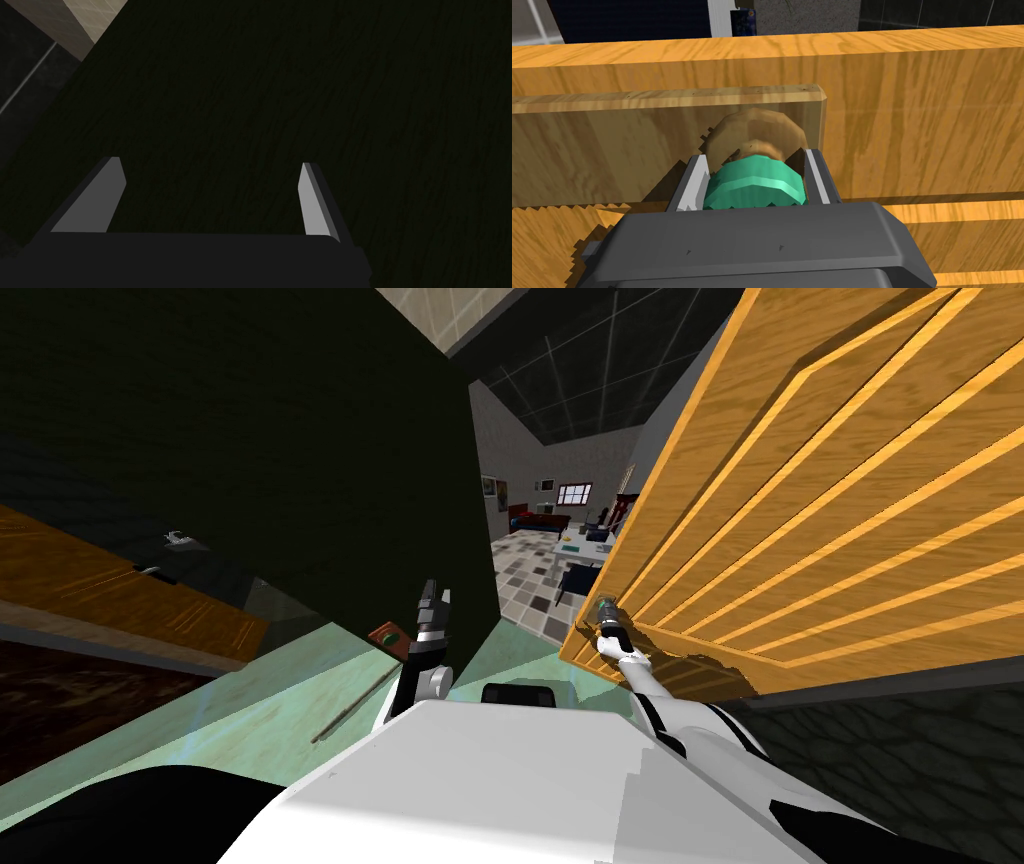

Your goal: Pull the door open

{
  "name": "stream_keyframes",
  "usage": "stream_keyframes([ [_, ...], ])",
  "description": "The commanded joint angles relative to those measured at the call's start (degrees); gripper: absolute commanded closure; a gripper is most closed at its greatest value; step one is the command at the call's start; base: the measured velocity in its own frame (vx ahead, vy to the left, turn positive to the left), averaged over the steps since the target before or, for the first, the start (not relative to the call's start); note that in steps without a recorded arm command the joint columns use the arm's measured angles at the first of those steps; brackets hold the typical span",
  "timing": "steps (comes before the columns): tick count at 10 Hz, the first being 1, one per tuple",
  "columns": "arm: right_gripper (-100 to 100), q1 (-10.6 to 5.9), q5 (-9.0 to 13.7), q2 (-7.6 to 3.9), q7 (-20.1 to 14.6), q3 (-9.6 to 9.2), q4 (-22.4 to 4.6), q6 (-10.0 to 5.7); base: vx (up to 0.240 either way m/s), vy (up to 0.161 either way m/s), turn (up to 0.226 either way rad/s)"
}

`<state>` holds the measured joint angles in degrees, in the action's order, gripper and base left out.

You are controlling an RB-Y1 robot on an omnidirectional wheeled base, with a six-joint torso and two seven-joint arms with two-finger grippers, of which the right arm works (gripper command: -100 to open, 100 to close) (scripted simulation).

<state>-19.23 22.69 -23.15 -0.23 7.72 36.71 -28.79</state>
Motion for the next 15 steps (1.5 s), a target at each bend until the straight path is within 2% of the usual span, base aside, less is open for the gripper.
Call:
stream_keyframes([
  [1, 100, -0.39, -0.5, 0.31, -0.7, -1.12, -0.1, -0.04, -0.236, -0.058, 0.057],
  [5, 100, -0.78, -1.8, 1.08, -2.1, -3.92, 1.0, 0.33, -0.256, -0.074, 0.064],
  [6, 100, -0.68, -1.6, 1.05, -1.9, -3.57, 0.9, 0.3, -0.103, -0.025, 0.039],
  [7, 100, -0.55, -2.0, 1.45, -2.4, -4.78, 1.5, 0.62, -0.158, -0.064, 0.064],
  [15, 100, -0.88, -3.7, 2.23, -4.8, -9.99, 3.8, 0.99, -0.224, -0.094, 0.066],
])
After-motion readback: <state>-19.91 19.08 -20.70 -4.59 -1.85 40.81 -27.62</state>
